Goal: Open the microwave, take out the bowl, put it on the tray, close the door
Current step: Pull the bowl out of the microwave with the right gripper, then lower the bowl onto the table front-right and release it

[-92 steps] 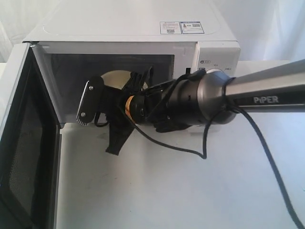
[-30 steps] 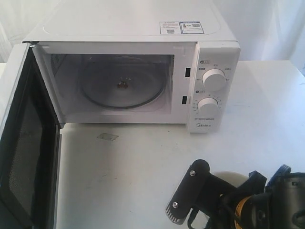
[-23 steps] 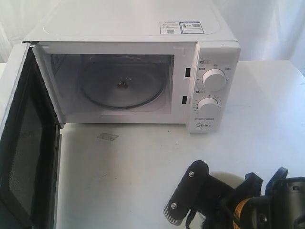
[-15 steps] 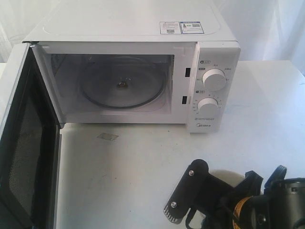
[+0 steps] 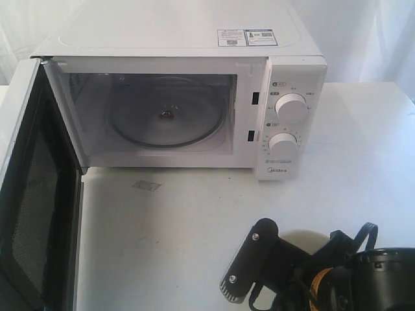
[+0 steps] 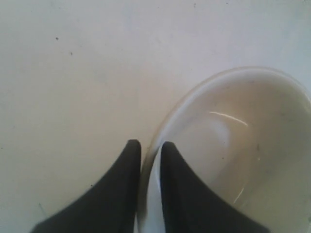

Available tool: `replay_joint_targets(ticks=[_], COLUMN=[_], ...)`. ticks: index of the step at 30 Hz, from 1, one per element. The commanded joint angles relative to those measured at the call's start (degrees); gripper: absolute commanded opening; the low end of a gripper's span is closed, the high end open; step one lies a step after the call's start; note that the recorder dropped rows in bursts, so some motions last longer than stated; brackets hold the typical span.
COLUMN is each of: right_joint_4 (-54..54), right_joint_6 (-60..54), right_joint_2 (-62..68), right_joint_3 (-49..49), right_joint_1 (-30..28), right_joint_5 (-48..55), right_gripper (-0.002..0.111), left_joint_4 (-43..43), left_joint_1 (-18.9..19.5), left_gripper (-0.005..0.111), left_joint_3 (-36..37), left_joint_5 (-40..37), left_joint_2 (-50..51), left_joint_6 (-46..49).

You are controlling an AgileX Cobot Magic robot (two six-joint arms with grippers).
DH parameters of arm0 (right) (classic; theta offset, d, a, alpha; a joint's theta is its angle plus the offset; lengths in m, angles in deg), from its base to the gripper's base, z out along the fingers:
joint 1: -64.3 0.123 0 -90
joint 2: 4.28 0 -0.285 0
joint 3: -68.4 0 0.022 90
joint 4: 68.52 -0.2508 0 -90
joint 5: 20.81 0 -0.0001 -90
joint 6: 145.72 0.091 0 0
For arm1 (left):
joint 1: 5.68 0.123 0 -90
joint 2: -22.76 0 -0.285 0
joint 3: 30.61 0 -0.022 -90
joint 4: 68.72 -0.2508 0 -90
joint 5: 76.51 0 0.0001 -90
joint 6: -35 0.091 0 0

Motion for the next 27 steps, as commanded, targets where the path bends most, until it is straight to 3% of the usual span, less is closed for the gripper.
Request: replay_joint_targets(ticks=[1,8,16,27], right_joint_4=[1.0,1.1,0.4,-1.2], right_joint_6=[0.5,0.5,0.5,0.5], right_joint_2=[-0.2,-2.8,-8.6,-18.1], right_joint_3=[0.3,0.2,0.2,-2.2], right_joint_1=[-0.1,-0.1,-0.1,-0.1], right_joint_5=[0.1,0.7,0.7,3.1], right_gripper=[0.016,0.016,0.043,0.044], left_joint_4=[0.0,0.0,0.0,0.0], left_joint_1=[0.0,0.0,0.0,0.0], left_gripper=[0.000,0.000,0.000,0.000], left_joint_3=[0.2,0.2,0.2,0.2], left_joint_5=[-0.2,-0.2,-0.2,-0.2], left_joint_2=[-0.2,-0.2,-0.2,-0.2], left_joint_6=[-0.1,-0.1,-0.1,-0.1])
